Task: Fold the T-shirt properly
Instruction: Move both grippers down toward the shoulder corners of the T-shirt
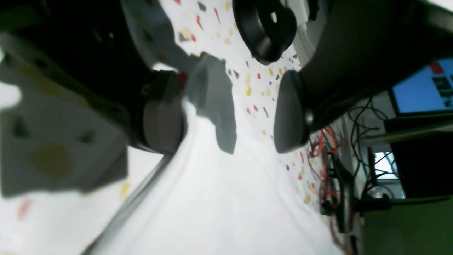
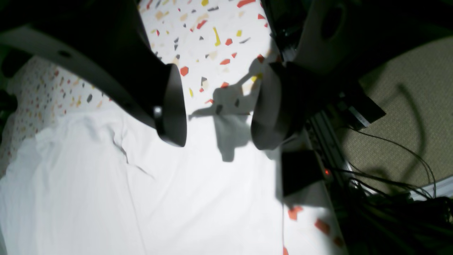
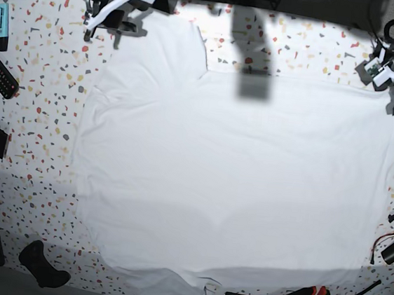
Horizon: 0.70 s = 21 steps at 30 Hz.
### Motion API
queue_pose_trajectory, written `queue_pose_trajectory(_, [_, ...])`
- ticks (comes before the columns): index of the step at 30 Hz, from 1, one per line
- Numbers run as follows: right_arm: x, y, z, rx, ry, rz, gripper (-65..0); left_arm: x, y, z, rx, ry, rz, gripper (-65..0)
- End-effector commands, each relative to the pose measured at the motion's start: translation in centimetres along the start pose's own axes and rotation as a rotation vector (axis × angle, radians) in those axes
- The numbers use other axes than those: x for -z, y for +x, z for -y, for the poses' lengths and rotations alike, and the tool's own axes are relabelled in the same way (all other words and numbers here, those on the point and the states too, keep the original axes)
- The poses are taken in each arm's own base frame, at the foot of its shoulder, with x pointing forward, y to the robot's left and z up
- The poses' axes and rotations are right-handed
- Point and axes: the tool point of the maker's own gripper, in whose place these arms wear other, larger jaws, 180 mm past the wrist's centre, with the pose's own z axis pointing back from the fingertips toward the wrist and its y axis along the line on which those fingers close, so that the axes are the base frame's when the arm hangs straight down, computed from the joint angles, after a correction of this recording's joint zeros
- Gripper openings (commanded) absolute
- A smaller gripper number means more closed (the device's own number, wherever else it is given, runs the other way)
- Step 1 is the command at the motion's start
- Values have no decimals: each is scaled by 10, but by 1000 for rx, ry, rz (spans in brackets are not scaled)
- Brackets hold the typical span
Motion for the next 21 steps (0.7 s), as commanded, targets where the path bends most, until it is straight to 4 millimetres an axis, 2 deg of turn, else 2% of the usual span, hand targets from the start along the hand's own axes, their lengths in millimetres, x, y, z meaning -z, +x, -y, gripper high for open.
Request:
queue_pose_trajectory(1, [-3,4,4,0,-15,17,-322,1,-5,-5,5,9,-6,-261])
queue_pose_trajectory(4, [-3,4,4,1,-15,18,-323,1,-6,0,-7,2,-7,-273])
queue_pose_trajectory(5, [-3,4,4,3,-13,20,-323,1,-4,1,-8,2,2,-296])
queue_pose_trajectory(13, [-3,14,-2,70,21,72,-323,-2,30,0,-8,4,191,-628])
queue_pose_trajectory(14, [-2,14,-1,70,21,76,-323,-2,31,0,-8,4,194,-650])
queue_pose_trajectory(17, [3,13,1,69,18,93,-323,-1,29,0,-8,3,181,-650])
queue_pose_trajectory(21, [14,1,0,108,35,74,-323,-1,29,0,-9,3,182,-650])
